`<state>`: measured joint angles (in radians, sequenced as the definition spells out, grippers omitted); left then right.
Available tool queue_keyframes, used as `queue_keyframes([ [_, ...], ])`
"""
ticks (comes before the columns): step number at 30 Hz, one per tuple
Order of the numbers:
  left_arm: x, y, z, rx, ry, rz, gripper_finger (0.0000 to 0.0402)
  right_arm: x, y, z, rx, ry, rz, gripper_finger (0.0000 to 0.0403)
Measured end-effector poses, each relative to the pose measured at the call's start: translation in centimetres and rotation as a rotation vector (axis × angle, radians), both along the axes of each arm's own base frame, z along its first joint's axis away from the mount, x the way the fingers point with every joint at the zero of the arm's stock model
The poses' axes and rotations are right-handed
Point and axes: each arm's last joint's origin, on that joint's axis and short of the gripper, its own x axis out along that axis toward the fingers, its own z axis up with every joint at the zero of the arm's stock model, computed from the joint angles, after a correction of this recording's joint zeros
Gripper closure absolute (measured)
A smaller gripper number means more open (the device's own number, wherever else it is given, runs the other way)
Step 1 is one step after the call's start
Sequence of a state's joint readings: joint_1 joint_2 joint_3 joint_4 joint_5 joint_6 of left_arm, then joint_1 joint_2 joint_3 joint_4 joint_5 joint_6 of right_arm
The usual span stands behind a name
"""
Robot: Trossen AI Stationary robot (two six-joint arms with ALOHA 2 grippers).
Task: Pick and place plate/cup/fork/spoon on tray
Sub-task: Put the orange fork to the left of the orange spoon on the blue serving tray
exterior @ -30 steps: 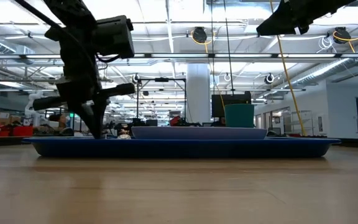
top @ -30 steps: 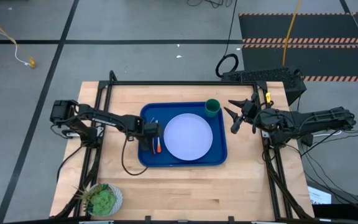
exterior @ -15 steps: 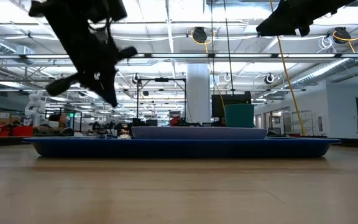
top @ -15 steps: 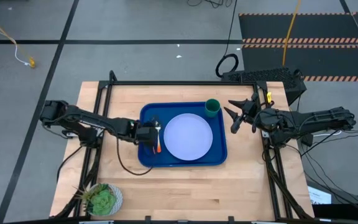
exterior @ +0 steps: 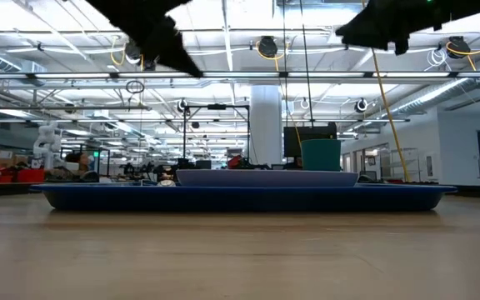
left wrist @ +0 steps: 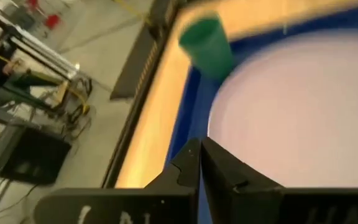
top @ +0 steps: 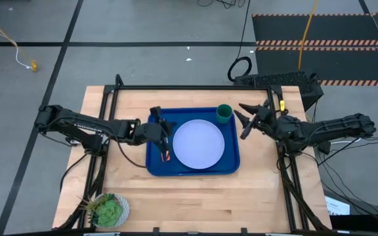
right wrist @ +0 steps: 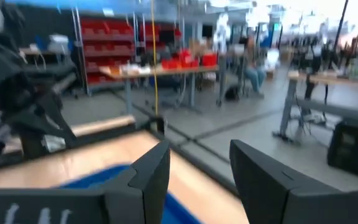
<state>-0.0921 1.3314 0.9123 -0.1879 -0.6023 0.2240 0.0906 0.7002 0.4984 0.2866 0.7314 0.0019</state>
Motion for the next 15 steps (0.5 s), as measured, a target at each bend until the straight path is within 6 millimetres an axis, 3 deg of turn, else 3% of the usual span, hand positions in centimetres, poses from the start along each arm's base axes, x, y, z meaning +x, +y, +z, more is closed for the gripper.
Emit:
queue_keyframes([
  [9,1.4,0.4,2.7,-0.052,-0.393,-0.051,0.0395,0.2,0.3,0.8,-0.136,0.002,0.101,0.0243],
  [15,1.1,2.5,1.5,-0.119,-0.542,-0.170,0.0398,0.5,0.0,0.6,-0.168,0.044,0.078,0.0243],
])
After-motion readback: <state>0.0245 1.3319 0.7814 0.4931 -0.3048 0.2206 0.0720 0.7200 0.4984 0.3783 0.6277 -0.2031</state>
